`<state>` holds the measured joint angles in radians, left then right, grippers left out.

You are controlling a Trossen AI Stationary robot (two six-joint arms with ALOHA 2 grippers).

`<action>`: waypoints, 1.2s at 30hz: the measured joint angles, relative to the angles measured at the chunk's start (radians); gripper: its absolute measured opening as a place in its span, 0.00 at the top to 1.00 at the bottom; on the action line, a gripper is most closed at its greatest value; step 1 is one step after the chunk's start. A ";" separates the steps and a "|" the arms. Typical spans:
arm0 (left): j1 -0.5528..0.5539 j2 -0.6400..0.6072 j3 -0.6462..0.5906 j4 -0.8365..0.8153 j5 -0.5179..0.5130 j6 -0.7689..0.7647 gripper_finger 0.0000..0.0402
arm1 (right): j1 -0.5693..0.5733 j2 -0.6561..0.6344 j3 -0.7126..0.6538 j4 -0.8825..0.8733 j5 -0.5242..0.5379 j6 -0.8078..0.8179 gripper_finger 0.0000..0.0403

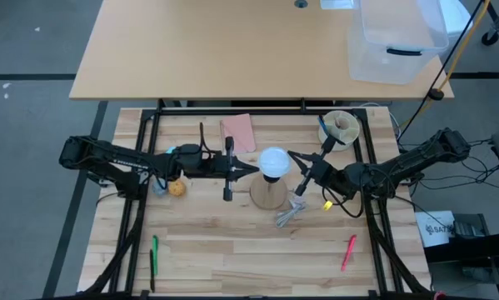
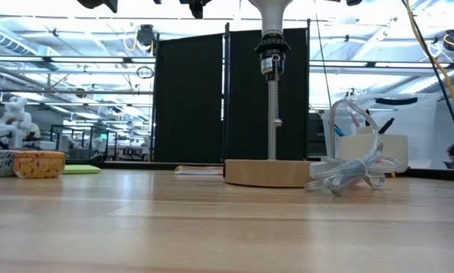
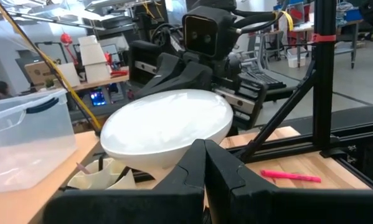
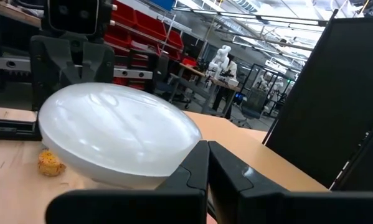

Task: Screw lightbulb
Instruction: Insert the lightbulb into the lamp

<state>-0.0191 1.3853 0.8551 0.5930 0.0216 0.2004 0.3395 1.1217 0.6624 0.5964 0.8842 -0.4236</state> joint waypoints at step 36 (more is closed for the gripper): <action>0.083 -0.021 0.000 -0.041 -0.033 -0.033 1.00 | 0.156 0.005 -0.001 -0.083 0.050 0.065 1.00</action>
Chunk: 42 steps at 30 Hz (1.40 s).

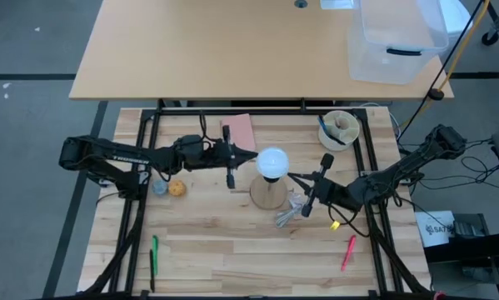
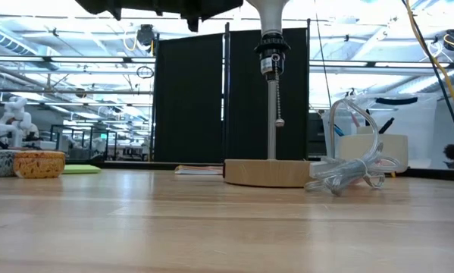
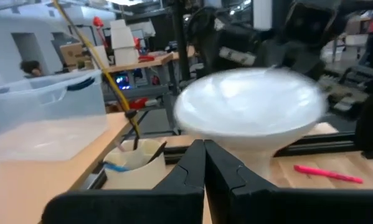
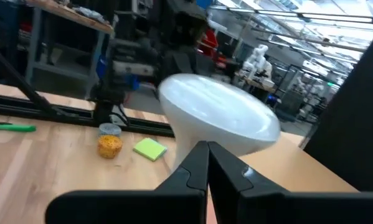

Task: Screw lightbulb
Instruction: Insert the lightbulb into the lamp

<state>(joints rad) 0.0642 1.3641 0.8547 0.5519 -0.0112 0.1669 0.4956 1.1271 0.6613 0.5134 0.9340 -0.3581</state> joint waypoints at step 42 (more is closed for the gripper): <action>-0.101 0.006 0.000 0.045 0.002 0.024 1.00 | -0.194 -0.003 0.001 0.090 -0.069 -0.072 1.00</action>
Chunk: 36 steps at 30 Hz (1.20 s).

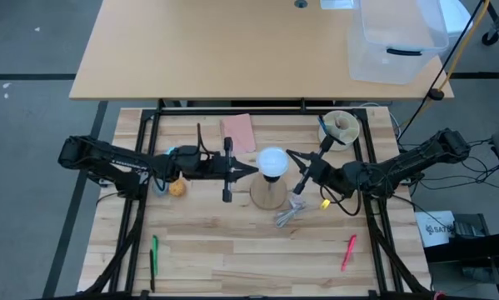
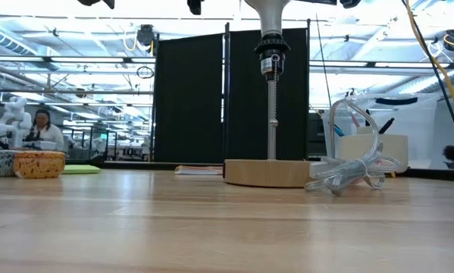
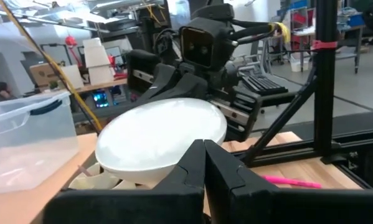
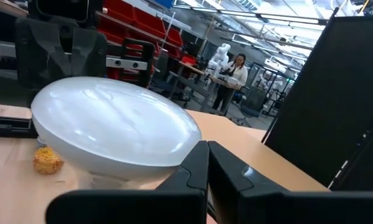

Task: Screw lightbulb
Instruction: Insert the lightbulb into the lamp

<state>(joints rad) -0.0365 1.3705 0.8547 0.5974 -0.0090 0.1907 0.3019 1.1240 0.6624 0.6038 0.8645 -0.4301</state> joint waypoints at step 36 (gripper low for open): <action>0.091 0.003 0.000 -0.043 -0.043 -0.029 1.00 | 0.180 0.003 0.000 -0.073 0.053 0.018 1.00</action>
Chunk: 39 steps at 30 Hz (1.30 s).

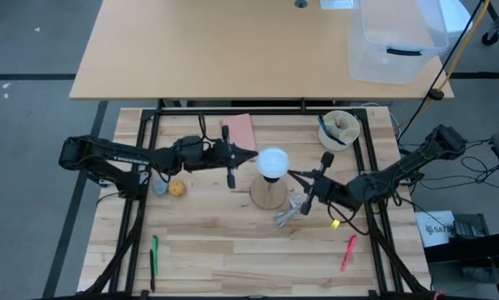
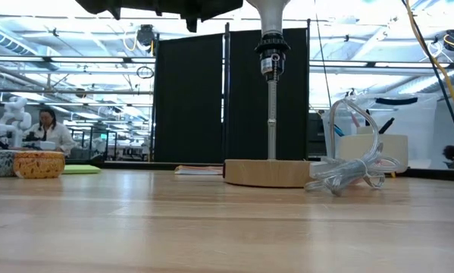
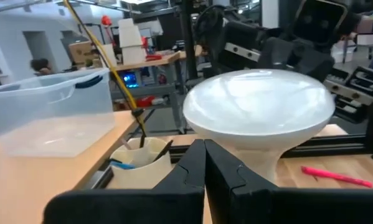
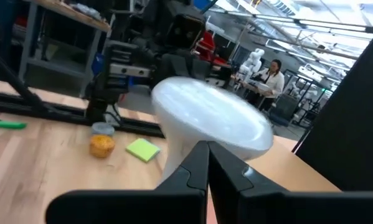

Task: Screw lightbulb
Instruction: Insert the lightbulb into the lamp

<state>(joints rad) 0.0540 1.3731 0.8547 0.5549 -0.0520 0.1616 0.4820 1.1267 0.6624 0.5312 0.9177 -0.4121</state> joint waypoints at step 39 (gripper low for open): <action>-0.135 -0.002 0.000 0.023 0.021 0.072 1.00 | -0.164 -0.003 0.000 0.057 -0.008 0.001 1.00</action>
<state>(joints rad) -0.0811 1.3712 0.8547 0.5781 -0.0311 0.2340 0.3176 1.1240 0.6624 0.5877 0.9097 -0.4114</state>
